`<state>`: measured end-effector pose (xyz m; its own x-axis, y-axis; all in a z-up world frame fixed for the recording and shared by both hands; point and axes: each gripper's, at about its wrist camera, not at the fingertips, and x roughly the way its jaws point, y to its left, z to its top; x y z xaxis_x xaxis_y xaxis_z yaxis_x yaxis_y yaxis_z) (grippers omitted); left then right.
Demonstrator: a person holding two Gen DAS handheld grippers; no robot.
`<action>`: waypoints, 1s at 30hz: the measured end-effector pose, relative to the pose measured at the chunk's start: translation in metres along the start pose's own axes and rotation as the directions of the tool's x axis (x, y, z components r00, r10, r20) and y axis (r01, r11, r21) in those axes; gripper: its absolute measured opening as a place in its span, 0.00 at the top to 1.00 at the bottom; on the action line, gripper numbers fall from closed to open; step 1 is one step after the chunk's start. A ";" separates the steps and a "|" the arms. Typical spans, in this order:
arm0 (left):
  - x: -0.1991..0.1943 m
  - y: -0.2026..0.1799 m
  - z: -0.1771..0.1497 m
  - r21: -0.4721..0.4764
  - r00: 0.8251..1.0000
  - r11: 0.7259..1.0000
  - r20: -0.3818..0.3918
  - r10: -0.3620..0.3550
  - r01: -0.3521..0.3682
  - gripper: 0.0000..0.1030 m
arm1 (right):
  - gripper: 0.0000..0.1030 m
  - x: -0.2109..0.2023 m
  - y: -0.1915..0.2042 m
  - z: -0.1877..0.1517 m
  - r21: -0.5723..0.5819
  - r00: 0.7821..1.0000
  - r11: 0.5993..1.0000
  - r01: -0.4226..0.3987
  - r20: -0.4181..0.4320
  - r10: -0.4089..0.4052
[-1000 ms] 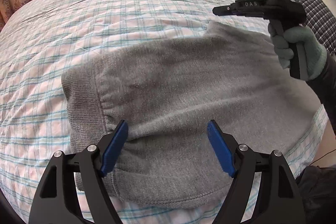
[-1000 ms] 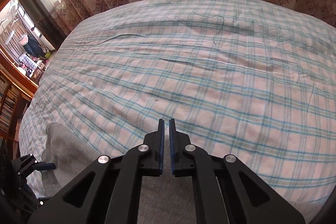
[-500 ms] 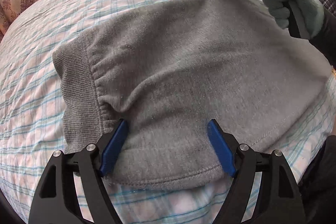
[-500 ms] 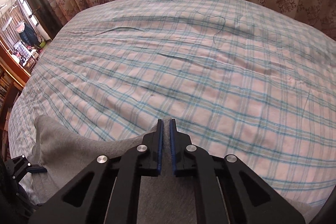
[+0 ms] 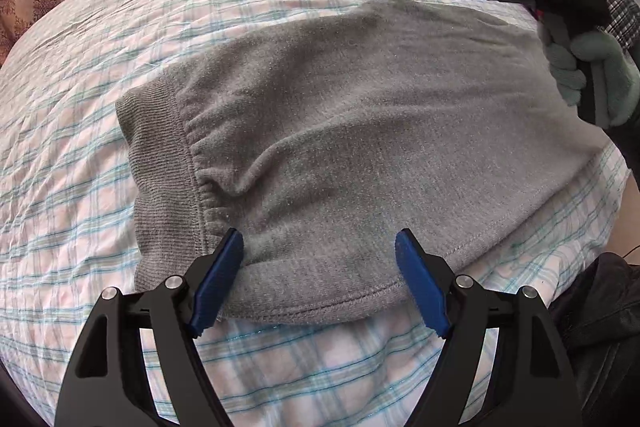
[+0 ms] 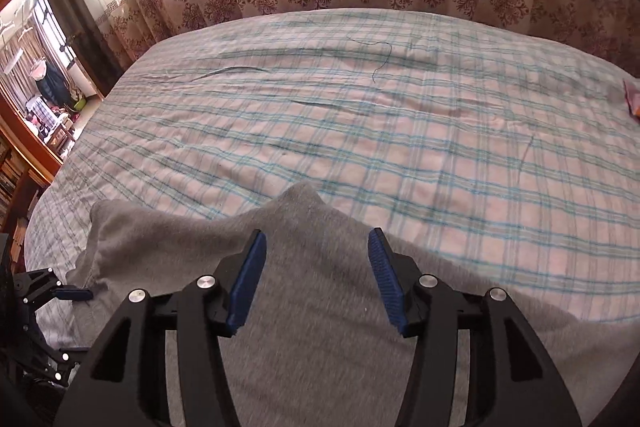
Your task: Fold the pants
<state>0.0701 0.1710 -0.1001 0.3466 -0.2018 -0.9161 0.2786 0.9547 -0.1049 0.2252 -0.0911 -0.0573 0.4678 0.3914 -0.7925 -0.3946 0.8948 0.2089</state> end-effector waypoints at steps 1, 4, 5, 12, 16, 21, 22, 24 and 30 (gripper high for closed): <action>-0.002 -0.003 0.003 0.004 1.000 1.000 0.008 -0.002 0.001 0.23 | 0.48 -0.010 0.005 -0.014 -0.002 1.000 1.000 -0.008 -0.001 0.008; -0.008 -0.022 0.011 0.038 0.999 0.999 0.034 -0.036 0.035 0.23 | 0.48 -0.029 0.025 -0.061 -0.019 0.999 0.999 -0.029 -0.040 0.028; -0.008 -0.032 0.013 0.064 0.998 0.997 0.042 -0.043 0.040 0.22 | 0.48 -0.032 0.032 -0.078 -0.028 0.998 0.999 -0.016 -0.061 0.014; 0.013 -0.089 0.010 0.210 0.998 0.976 -0.007 -0.062 0.062 0.19 | 0.48 -0.050 0.036 -0.161 -0.013 0.990 0.999 0.042 -0.134 -0.043; 0.025 -0.088 0.000 0.164 0.996 0.983 -0.033 -0.077 0.082 0.19 | 0.48 -0.063 0.026 -0.183 0.013 0.992 1.000 0.003 -0.129 -0.001; 0.019 -0.090 0.008 0.154 0.997 0.985 -0.037 -0.067 0.072 0.19 | 0.48 -0.097 -0.014 -0.174 0.124 0.999 0.992 0.018 -0.050 -0.011; 0.017 -0.093 0.011 0.160 0.997 0.985 -0.029 -0.066 0.070 0.19 | 0.48 -0.107 -0.030 -0.170 0.163 0.999 0.986 0.038 -0.018 -0.036; 0.014 -0.100 0.017 0.178 0.997 0.981 -0.018 -0.071 0.073 0.19 | 0.48 -0.130 -0.071 -0.163 0.259 0.991 0.960 0.111 0.045 -0.127; 0.019 -0.126 0.044 0.226 0.996 0.971 0.013 -0.085 0.080 0.19 | 0.48 -0.184 -0.197 -0.152 0.490 0.910 0.824 0.284 0.132 -0.392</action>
<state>0.0810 0.0370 -0.0870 0.3335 -0.2851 -0.8986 0.5009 0.8611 -0.0874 0.0966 -0.3721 -0.0396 0.6847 0.0336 -0.7280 0.1950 0.9541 0.2274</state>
